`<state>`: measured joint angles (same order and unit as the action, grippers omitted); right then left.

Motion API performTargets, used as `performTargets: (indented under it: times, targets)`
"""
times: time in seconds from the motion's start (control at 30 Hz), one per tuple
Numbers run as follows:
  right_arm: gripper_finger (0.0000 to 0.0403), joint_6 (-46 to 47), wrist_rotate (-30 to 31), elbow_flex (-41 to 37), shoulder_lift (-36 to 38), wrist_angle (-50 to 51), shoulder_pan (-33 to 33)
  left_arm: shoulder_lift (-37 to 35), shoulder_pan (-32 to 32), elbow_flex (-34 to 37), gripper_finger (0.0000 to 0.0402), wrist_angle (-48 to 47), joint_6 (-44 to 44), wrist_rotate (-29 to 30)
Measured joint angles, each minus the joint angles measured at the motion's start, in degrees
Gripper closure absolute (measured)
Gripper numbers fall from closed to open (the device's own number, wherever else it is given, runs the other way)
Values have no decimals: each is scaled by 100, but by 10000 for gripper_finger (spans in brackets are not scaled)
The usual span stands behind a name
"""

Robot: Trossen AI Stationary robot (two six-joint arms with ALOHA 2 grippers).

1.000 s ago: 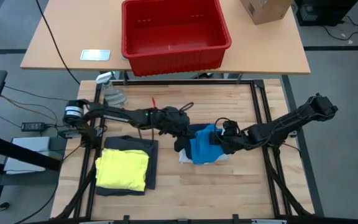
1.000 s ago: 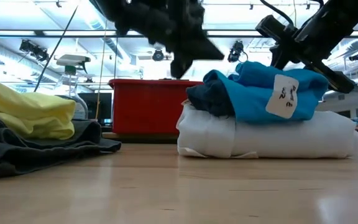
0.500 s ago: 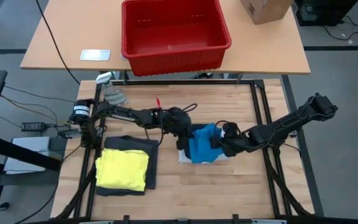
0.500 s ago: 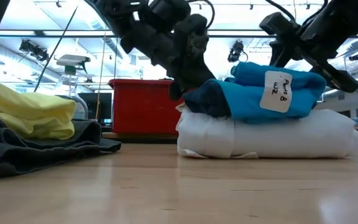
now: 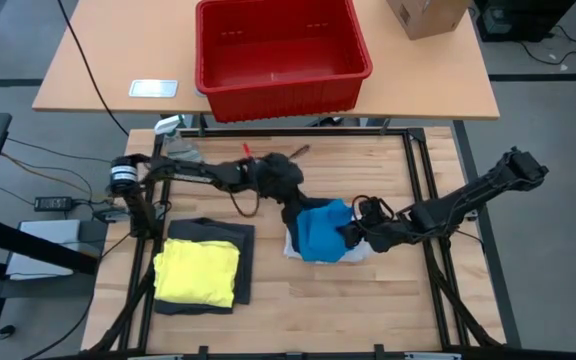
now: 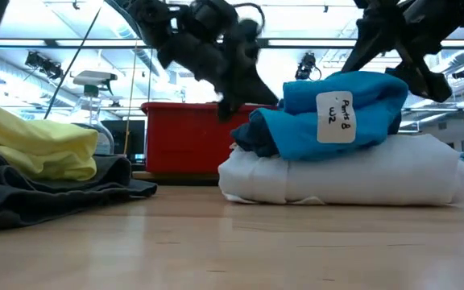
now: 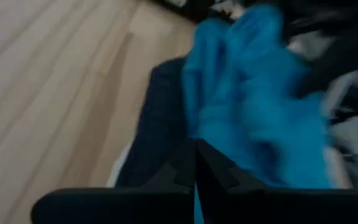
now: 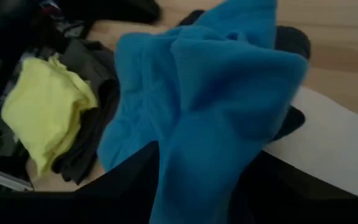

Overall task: Fold Laundry from Bin
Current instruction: Stack the white shirt on top of the stacked shorts, then put the stacked clothes into the red laundry bin

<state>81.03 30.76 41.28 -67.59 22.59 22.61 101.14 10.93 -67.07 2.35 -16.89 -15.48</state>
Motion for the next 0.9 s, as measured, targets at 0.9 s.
performTargets:
  times: [0.9]
  targets:
    - [184, -1776, 931, -2, 737, -520, -38, -2463, 851, 1661, 401, 485, -78, -77]
